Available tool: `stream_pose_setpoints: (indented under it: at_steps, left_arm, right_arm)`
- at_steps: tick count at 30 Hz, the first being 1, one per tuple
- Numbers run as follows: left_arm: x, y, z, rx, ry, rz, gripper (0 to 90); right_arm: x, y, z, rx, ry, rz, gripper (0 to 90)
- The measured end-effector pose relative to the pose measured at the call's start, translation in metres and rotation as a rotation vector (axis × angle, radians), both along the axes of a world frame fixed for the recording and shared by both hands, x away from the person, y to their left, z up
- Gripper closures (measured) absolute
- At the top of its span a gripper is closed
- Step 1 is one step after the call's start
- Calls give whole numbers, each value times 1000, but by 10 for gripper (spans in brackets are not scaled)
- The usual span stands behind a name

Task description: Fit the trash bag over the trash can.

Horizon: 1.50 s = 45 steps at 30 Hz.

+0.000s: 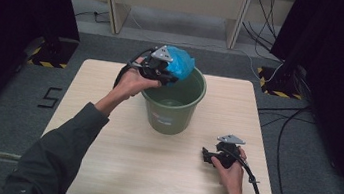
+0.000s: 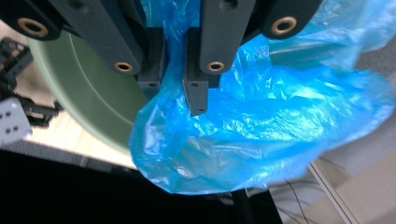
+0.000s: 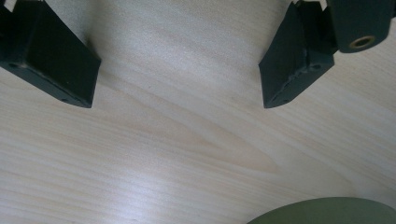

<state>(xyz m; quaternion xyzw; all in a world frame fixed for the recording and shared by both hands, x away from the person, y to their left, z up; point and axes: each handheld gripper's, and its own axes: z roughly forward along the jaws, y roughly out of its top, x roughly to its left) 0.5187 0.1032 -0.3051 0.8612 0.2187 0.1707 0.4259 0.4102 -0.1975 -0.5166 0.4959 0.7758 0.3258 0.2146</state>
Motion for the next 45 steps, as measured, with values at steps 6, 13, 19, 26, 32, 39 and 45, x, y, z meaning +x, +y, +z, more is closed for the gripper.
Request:
stream_pose_setpoints:
  at_steps: [6,13,19,26,32,39,45]
  left_arm:
    - [0,-6,-9,19,49,-26,783]
    - [-2,-10,-18,20,82,-43,687]
    - [1,-11,-21,-64,175,-58,465]
    - [-1,3,-6,-132,165,-50,410]
    - [-1,-2,-16,-104,192,-91,481]
    - [1,-3,-21,-96,201,-95,478]
    - [-3,-5,-20,-85,186,-109,477]
  right_arm:
    - [0,0,0,-1,3,1,131]
    - [1,-12,22,41,-38,-40,200]
    - [10,-17,76,60,-135,-44,196]
    - [30,-12,126,90,-188,-12,197]
    - [49,4,177,114,-237,26,197]
    - [90,42,210,110,-205,88,184]
    - [119,80,213,120,-160,154,181]
